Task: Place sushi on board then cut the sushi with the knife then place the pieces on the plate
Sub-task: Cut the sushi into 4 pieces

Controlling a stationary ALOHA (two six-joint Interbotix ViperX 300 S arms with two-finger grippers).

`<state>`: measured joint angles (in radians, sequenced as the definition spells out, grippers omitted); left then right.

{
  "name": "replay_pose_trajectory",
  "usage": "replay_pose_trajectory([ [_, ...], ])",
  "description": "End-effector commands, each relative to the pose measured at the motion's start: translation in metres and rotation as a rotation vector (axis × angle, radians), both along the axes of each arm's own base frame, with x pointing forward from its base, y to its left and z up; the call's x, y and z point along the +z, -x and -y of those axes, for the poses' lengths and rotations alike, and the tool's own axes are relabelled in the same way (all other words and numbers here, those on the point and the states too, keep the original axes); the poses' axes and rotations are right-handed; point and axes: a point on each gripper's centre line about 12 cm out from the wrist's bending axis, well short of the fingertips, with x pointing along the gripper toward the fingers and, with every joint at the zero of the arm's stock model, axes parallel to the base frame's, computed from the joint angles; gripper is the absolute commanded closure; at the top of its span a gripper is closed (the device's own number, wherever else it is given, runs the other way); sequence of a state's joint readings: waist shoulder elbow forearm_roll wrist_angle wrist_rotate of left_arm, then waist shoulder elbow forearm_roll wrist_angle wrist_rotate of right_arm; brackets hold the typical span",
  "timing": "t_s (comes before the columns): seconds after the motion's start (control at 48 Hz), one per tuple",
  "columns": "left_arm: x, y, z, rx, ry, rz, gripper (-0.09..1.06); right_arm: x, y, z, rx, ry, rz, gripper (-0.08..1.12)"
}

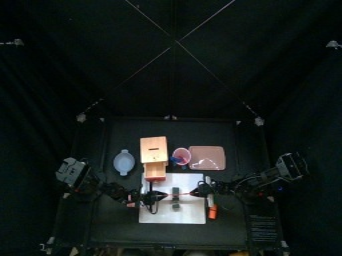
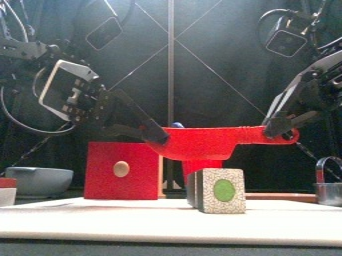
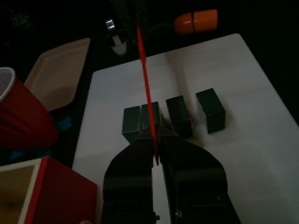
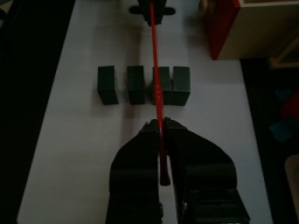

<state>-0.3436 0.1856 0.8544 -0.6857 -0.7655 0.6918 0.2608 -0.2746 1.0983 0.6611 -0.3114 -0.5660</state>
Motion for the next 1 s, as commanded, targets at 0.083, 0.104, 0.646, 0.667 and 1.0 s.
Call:
replay_pose_trajectory([
  [0.083,-0.002,-0.005,-0.008,-0.002,-0.022,0.0,0.6,0.001,-0.003,0.001,-0.005,0.001,0.002,0.72],
  [0.104,-0.002,-0.006,-0.008,-0.004,-0.024,0.001,0.6,0.0,-0.003,0.001,-0.005,0.001,0.001,0.72],
  [0.646,0.0,-0.007,-0.02,0.001,-0.044,0.005,0.6,-0.004,-0.003,0.004,-0.016,0.002,-0.013,0.72],
  [0.667,-0.001,-0.007,-0.021,0.003,-0.042,0.001,0.6,-0.004,-0.003,0.004,-0.017,0.001,-0.013,0.72],
  [1.0,-0.014,-0.006,-0.021,-0.003,-0.039,-0.051,0.6,-0.018,-0.004,0.002,-0.027,-0.003,-0.066,0.72],
])
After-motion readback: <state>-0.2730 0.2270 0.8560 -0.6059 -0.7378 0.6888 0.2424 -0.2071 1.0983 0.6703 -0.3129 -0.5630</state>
